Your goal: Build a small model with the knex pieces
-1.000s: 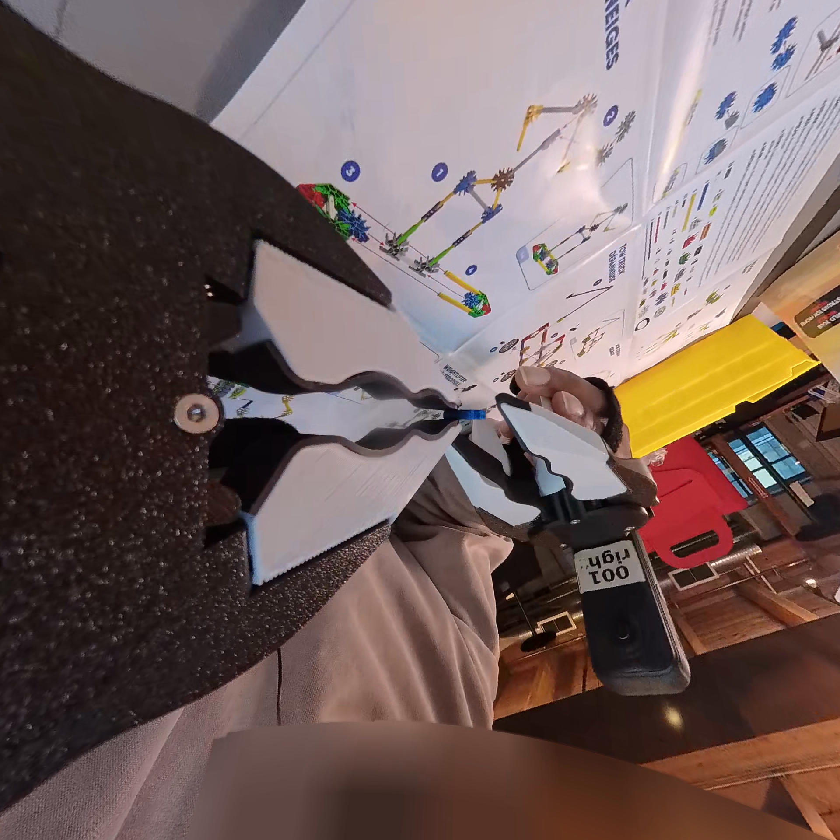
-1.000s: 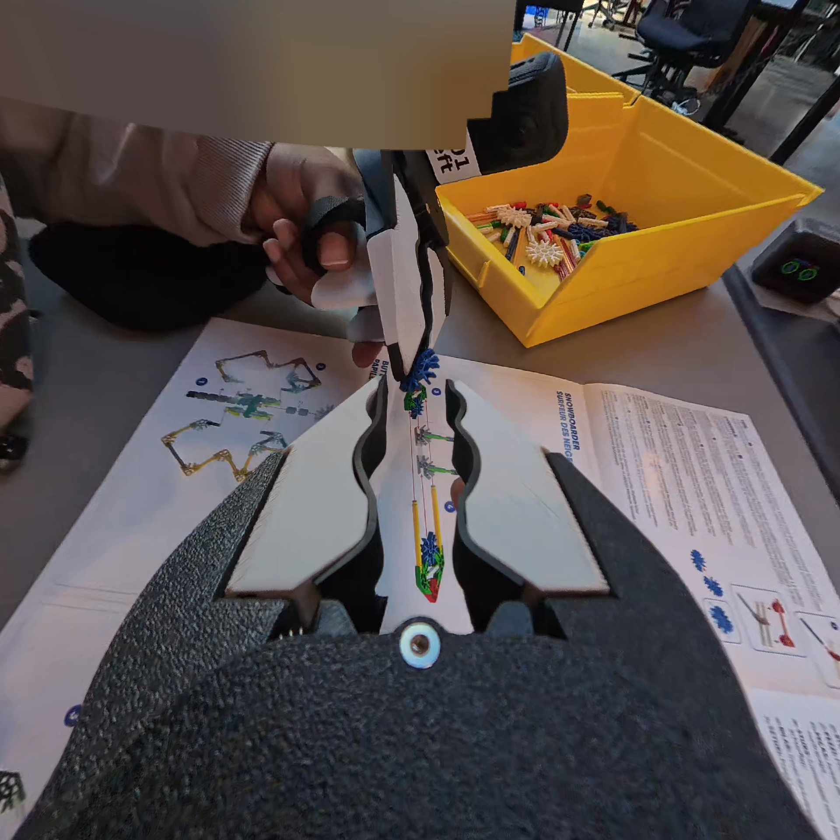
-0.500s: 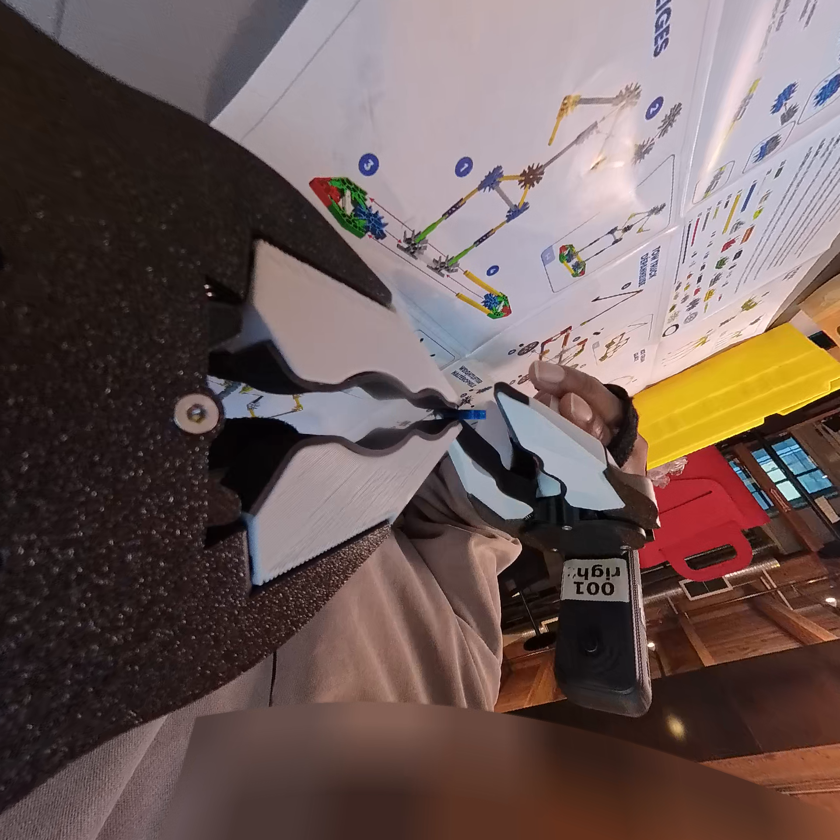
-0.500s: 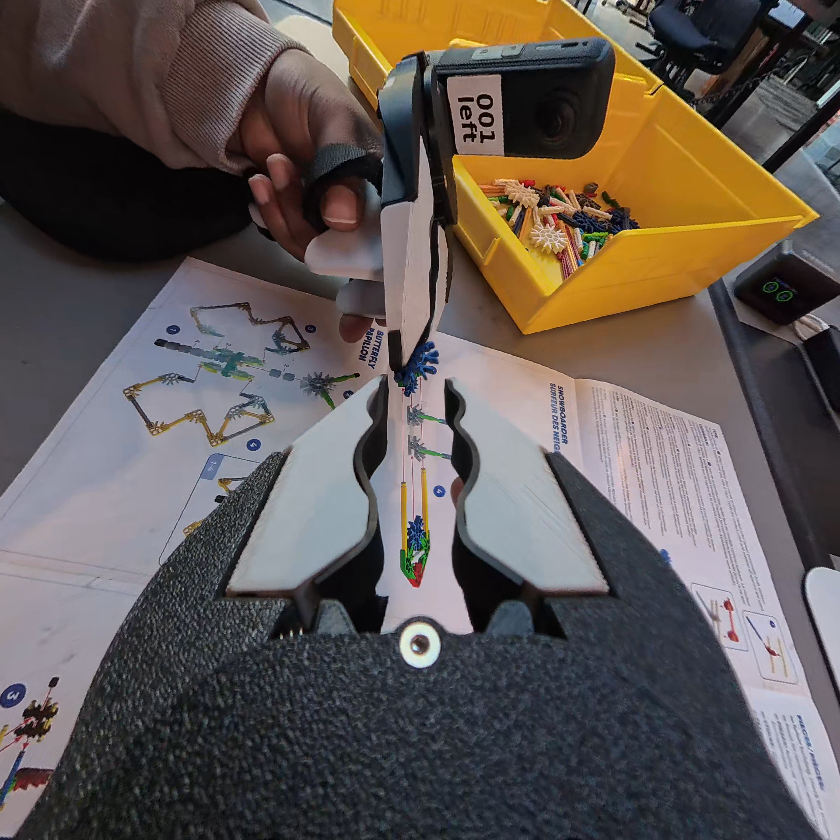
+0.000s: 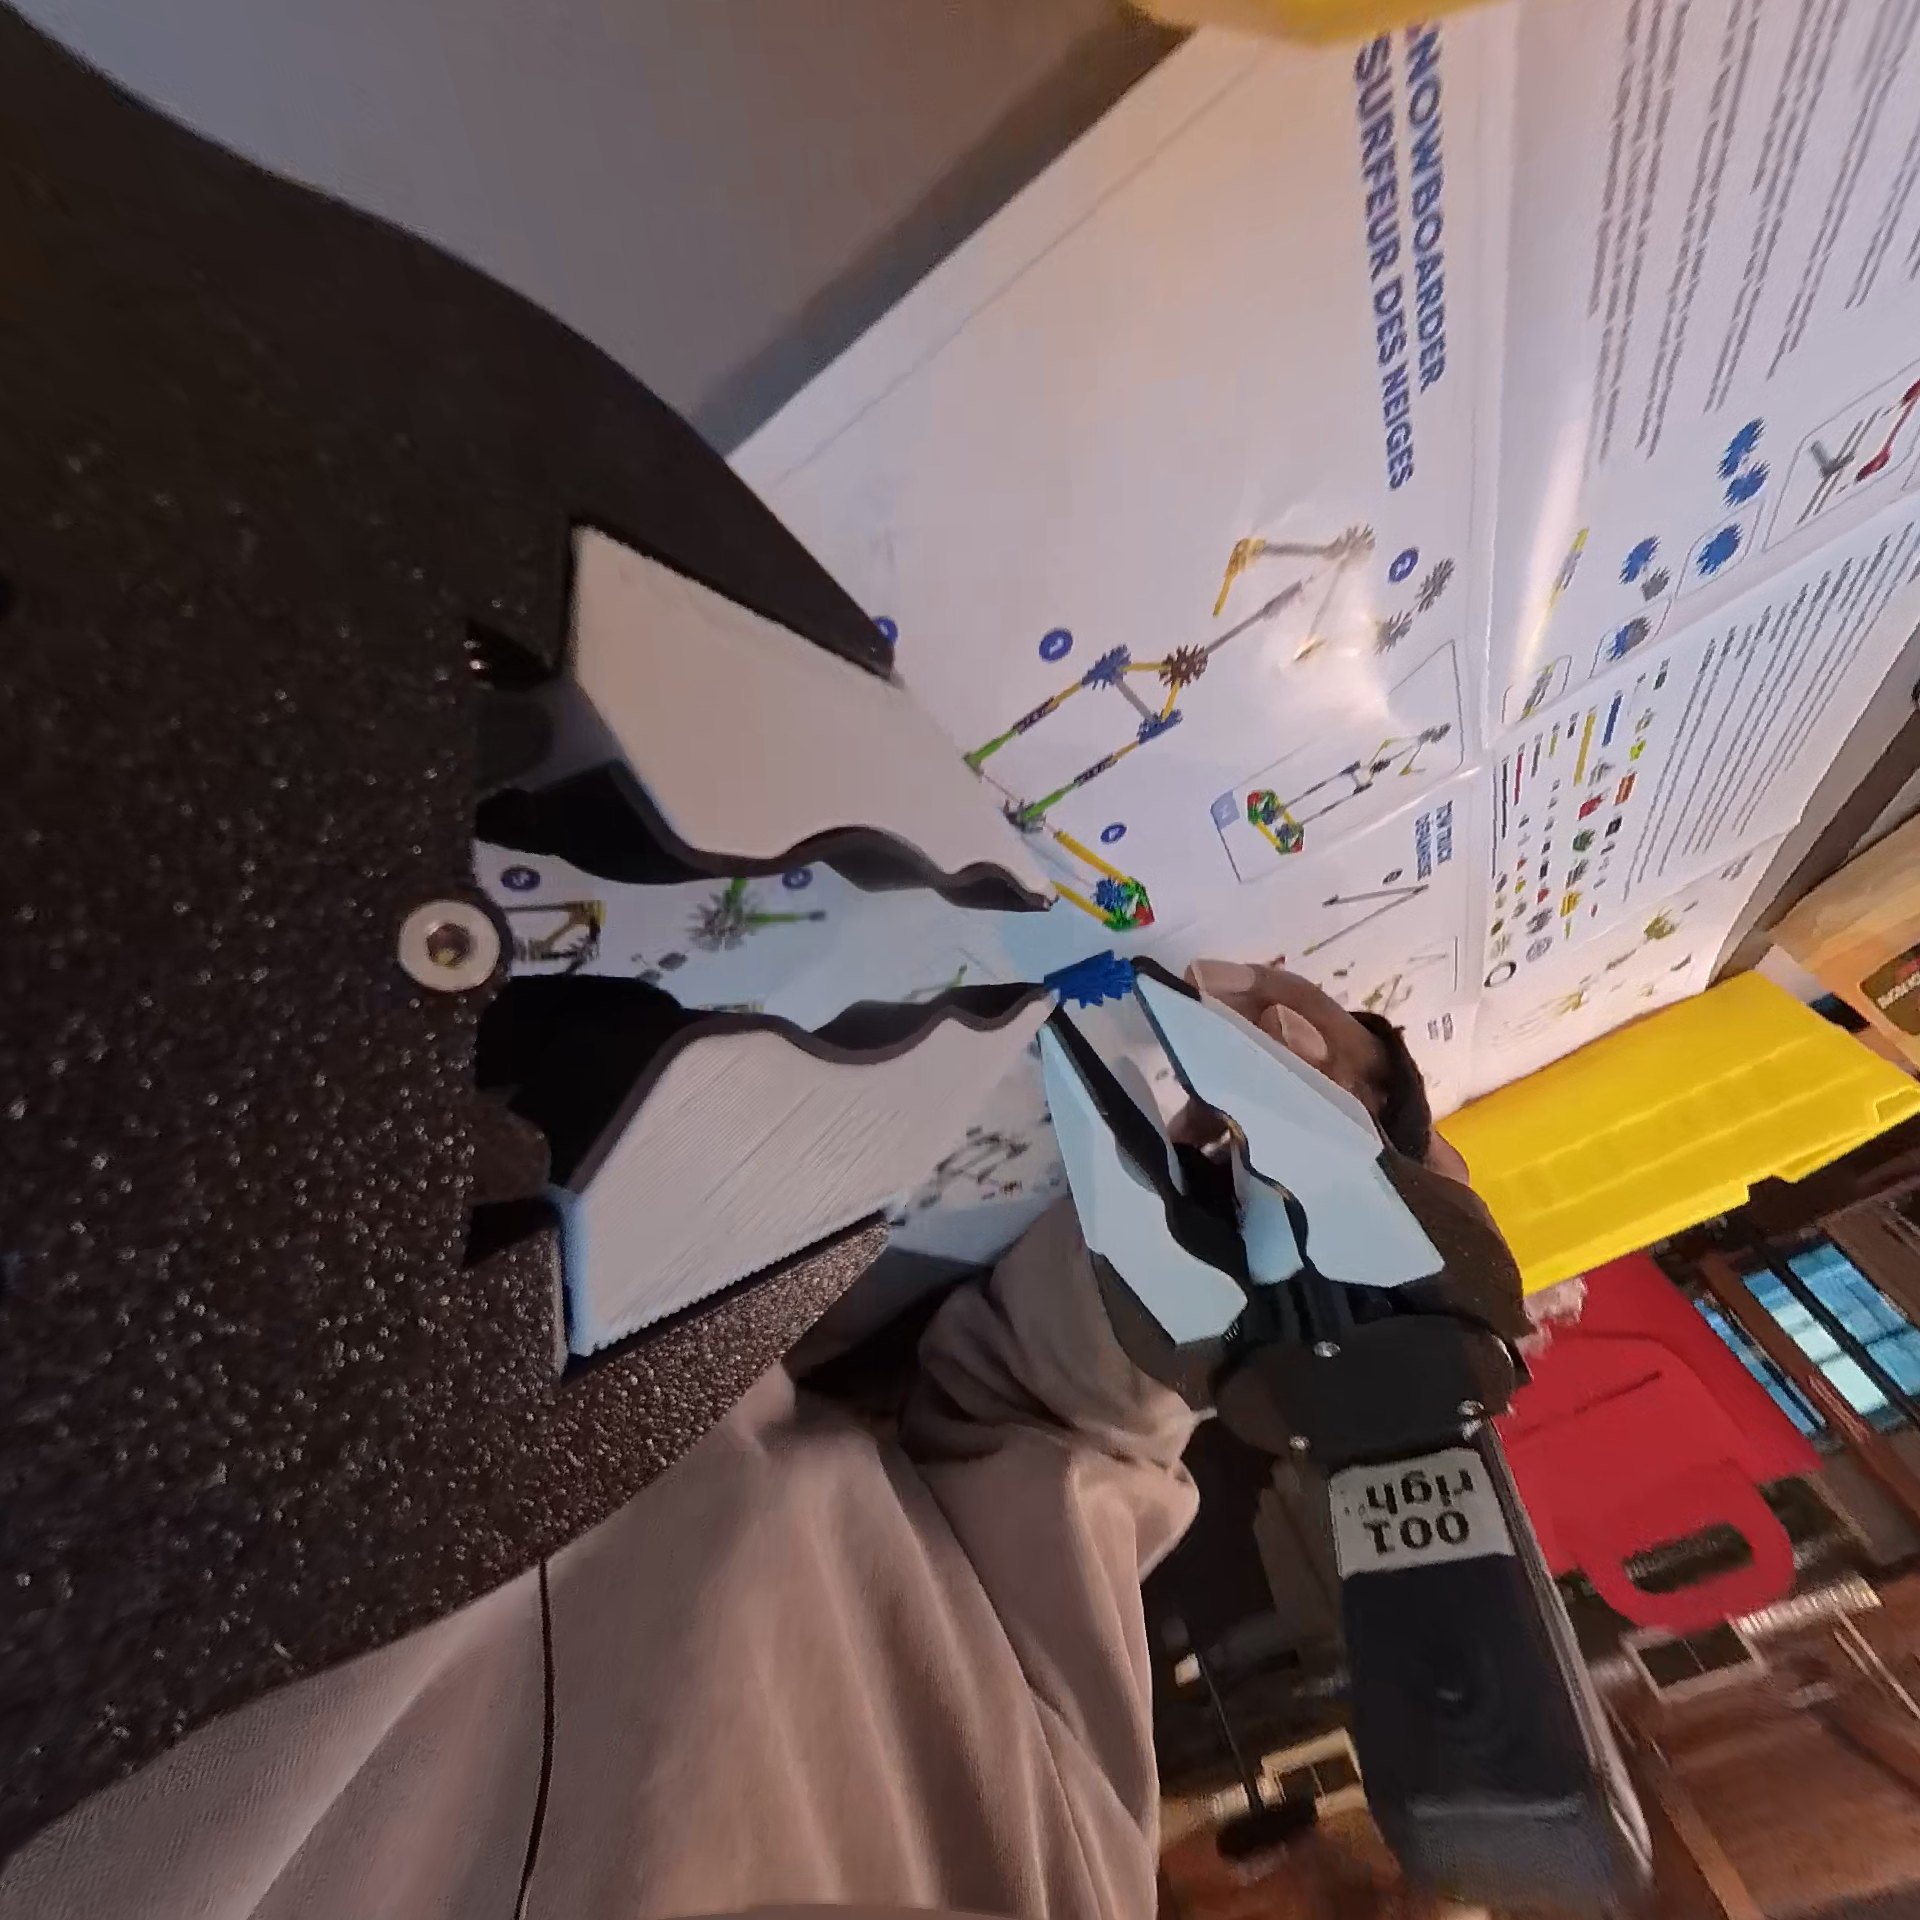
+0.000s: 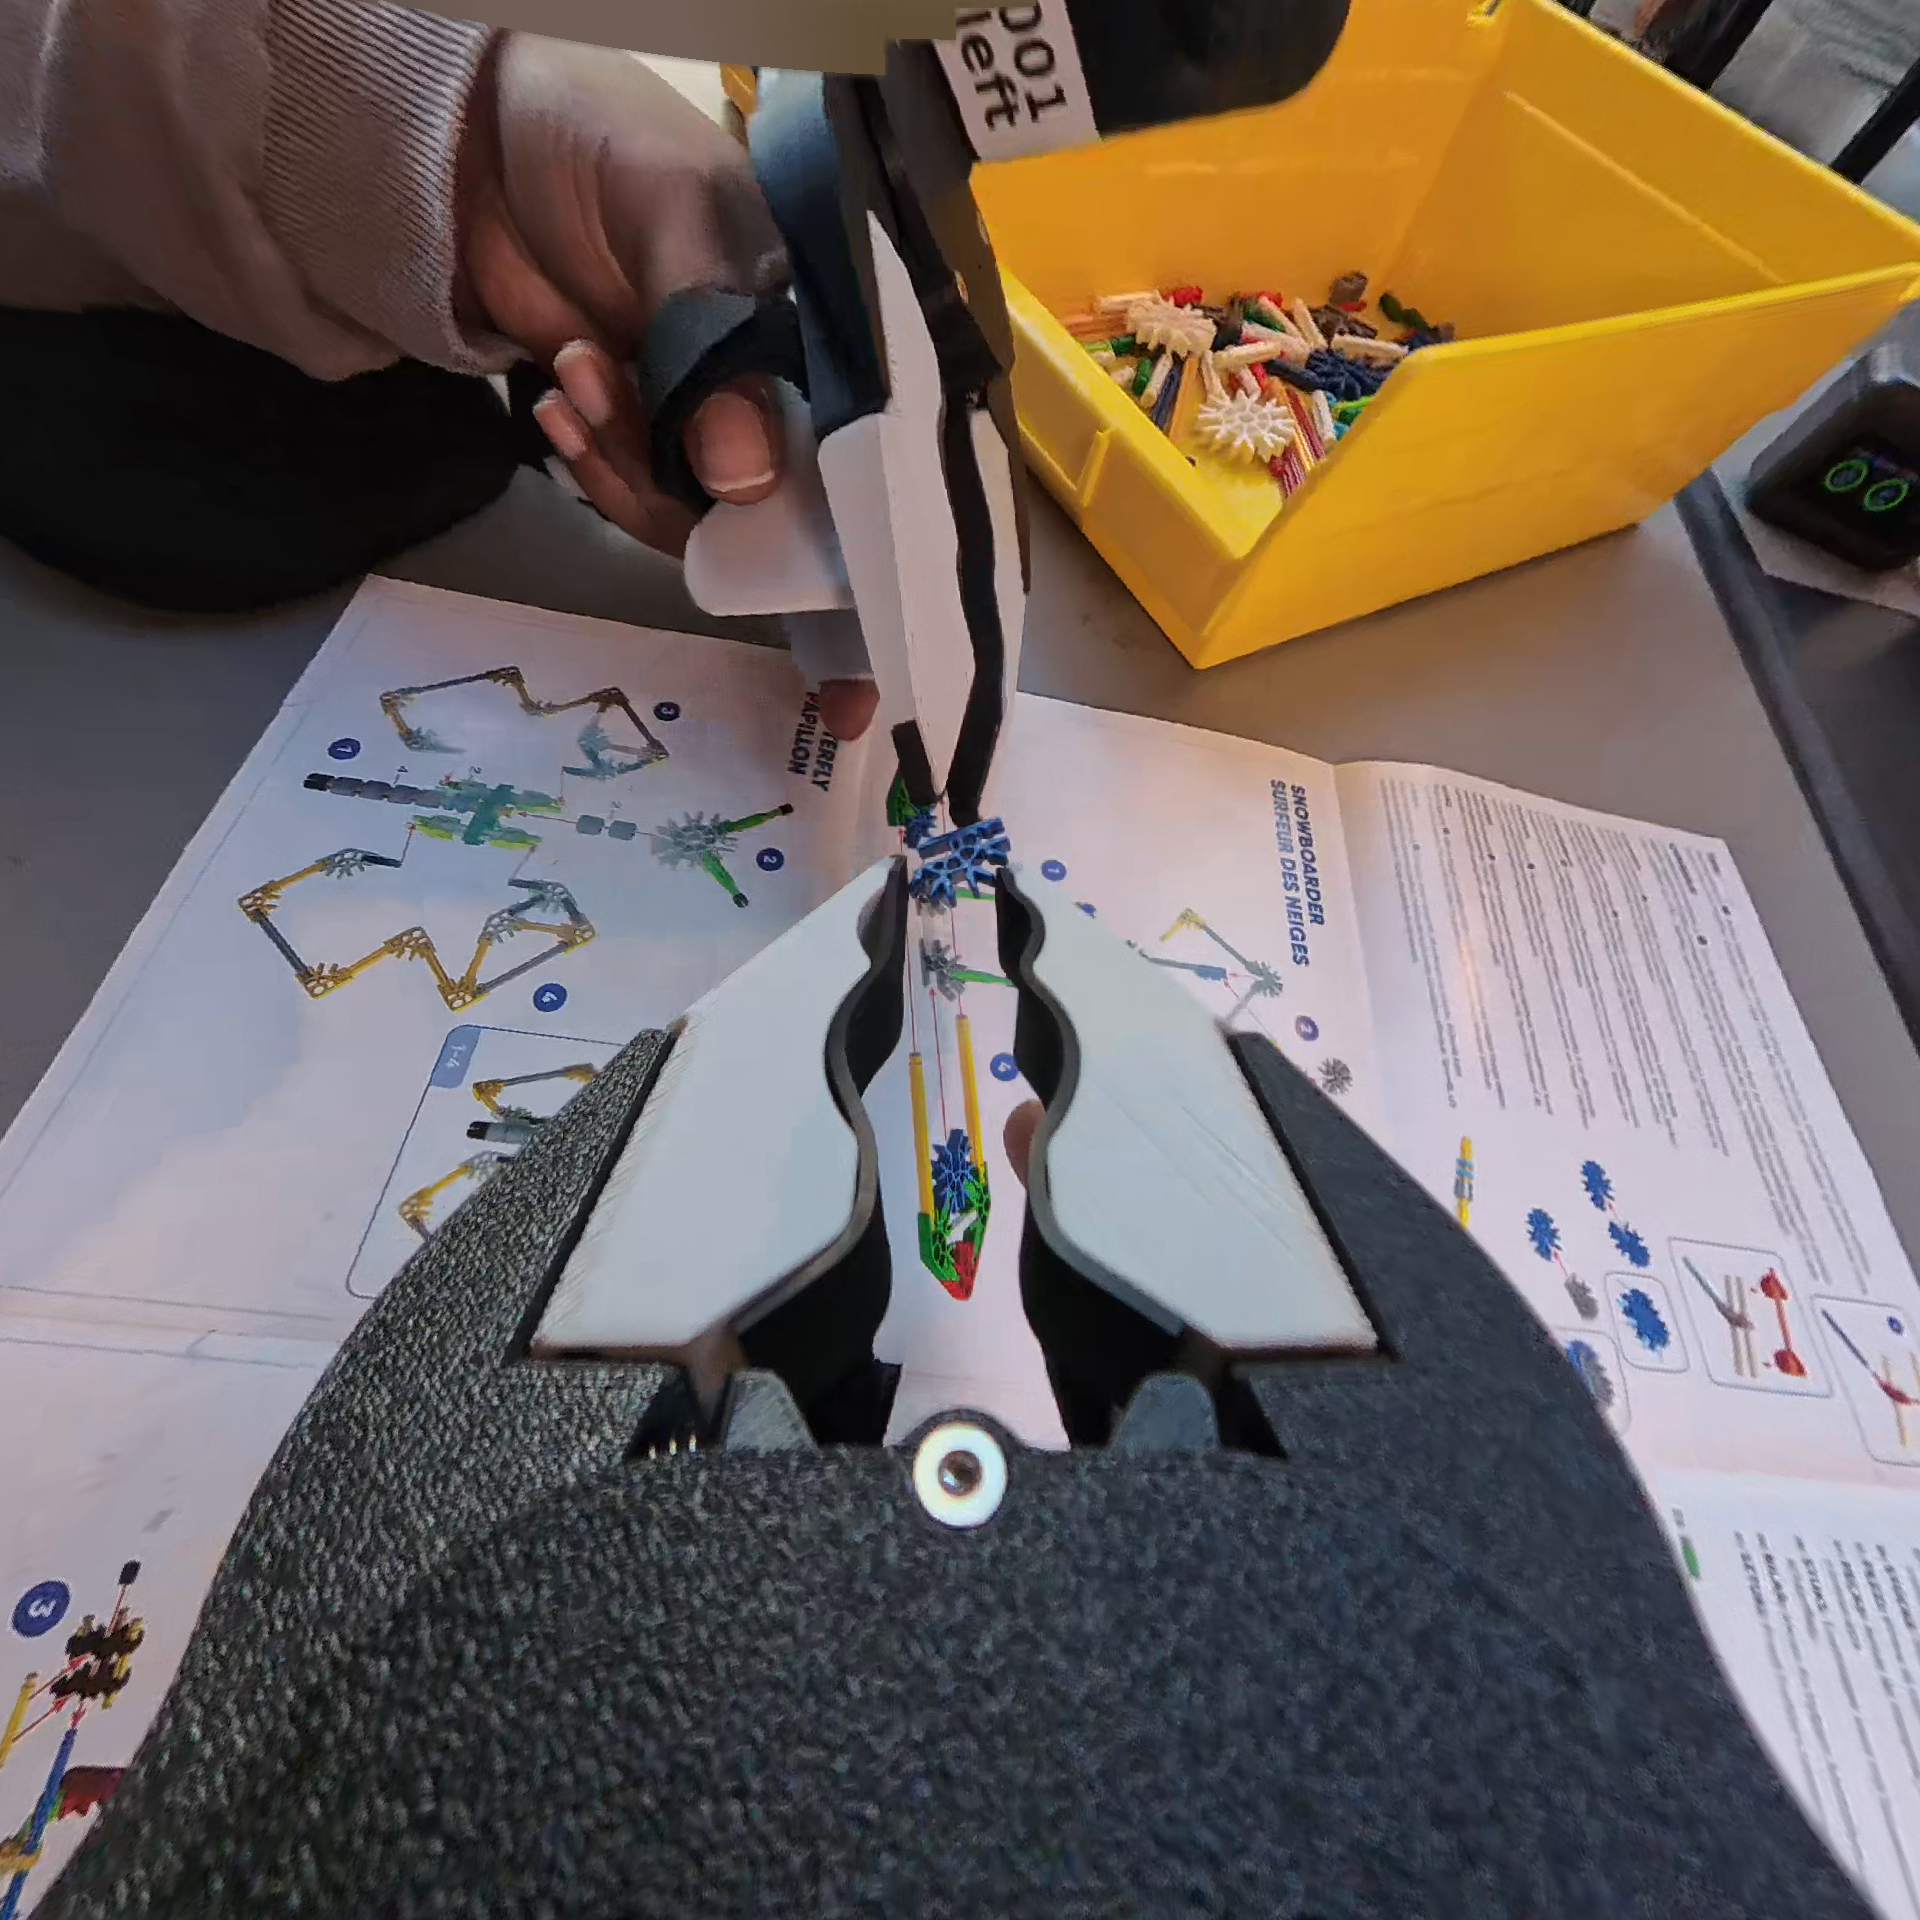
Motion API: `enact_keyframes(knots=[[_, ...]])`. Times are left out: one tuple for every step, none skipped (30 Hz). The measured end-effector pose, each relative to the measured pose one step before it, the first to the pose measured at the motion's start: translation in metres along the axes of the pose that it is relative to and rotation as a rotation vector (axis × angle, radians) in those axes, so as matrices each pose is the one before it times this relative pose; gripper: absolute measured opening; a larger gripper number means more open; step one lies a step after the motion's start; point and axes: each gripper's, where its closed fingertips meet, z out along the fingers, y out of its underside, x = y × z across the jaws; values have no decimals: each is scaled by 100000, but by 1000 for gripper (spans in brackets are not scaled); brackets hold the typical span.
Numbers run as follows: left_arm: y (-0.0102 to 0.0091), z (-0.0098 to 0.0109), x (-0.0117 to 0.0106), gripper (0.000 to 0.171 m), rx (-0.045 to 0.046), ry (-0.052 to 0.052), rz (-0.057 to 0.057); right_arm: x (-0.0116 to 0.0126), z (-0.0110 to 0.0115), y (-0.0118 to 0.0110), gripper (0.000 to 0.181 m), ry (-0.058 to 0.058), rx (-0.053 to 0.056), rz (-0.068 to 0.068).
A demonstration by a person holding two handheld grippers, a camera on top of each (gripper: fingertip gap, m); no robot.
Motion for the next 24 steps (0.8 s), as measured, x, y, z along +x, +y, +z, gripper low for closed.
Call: enact_keyframes(knots=[[-108,-257,-585,14,-234,-5733,4785,216,54,321,16,495,-1307,1297],[-28,-230,-637,14,-690,-6065,5149,161,64,260,16,284,-989,1006],[16,-173,-681,14,-872,-6175,4892,182,84,210,16,575,-790,918],[65,-132,-738,14,-933,-6264,4590,242,109,309,16,898,-1469,990],[114,-81,-719,14,-1125,-5930,4378,239,114,375,16,916,-1886,871],[133,-57,-654,14,-1149,-5274,3989,256,119,339,16,1062,-1707,825],[113,-28,-564,14,-915,-4494,3260,186,91,312,16,742,-1427,743],[76,-16,-433,14,-589,-3381,2373,194,90,315,16,780,-1588,895],[30,-11,-240,14,-277,-2030,1494,224,86,348,15,854,-1794,783],[0,-6,-100,14,-41,-919,680,160,47,259,15,448,-1247,470],[-12,-8,-39,14,75,-252,100,142,5,178,15,339,-809,602],[-27,-22,-45,14,141,-91,-167,170,-27,147,15,350,-690,753],[-36,-29,-82,15,219,-254,-236,149,-53,115,15,210,-394,699],[-43,-51,-119,15,266,-403,-223,135,-32,130,15,190,-494,686],[-50,-60,-127,15,246,-402,-204,124,-23,139,15,282,-604,469],[-38,-53,-112,15,226,-352,-228,59,-5,106,15,124,-349,174],[-40,-55,-123,15,222,-363,-236,3,10,51,15,-66,-197,175],[-32,-65,-120,15,129,-389,-156,11,15,28,15,66,-156,108],[2,-52,-125,15,-16,-458,-42,-8,12,15,15,27,-179,-113],[12,-49,-141,15,-120,-569,104,-18,24,15,15,-20,-157,-191],[55,-29,-131,15,-334,-633,293,-36,17,20,15,-51,-160,-72],[114,1,-116,15,-705,-627,514,-34,19,26,15,-174,-207,51],[215,35,-91,16,-1310,-556,784,-16,27,57,16,-120,-317,64],[332,96,-66,16,-1987,-614,1133,-14,11,48,16,-147,-362,14]])
